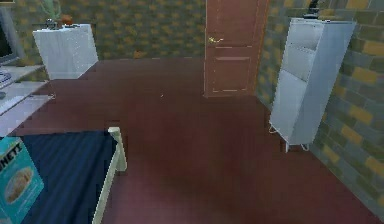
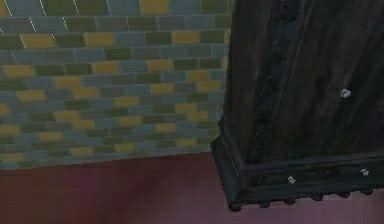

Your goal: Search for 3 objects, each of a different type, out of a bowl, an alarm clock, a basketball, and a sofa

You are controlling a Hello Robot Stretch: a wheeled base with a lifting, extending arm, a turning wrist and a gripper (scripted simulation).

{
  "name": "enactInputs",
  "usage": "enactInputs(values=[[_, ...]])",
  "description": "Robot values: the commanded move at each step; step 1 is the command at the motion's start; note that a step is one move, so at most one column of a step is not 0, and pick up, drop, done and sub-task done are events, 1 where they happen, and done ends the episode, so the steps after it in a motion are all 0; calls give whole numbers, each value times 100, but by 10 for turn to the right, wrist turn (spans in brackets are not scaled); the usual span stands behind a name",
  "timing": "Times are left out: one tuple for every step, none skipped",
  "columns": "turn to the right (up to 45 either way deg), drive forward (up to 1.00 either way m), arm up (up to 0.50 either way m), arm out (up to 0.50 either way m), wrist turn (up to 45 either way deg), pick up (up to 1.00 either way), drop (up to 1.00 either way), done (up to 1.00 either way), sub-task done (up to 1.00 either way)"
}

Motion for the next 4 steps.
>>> enactInputs(values=[[0, 100, 0, 0, 0, 0, 0, 0, 0], [0, 100, 0, 0, 0, 0, 0, 0, 0], [-450, 0, 0, 0, 0, 0, 0, 0, 0], [0, 100, 0, 0, 0, 0, 0, 0, 0]])
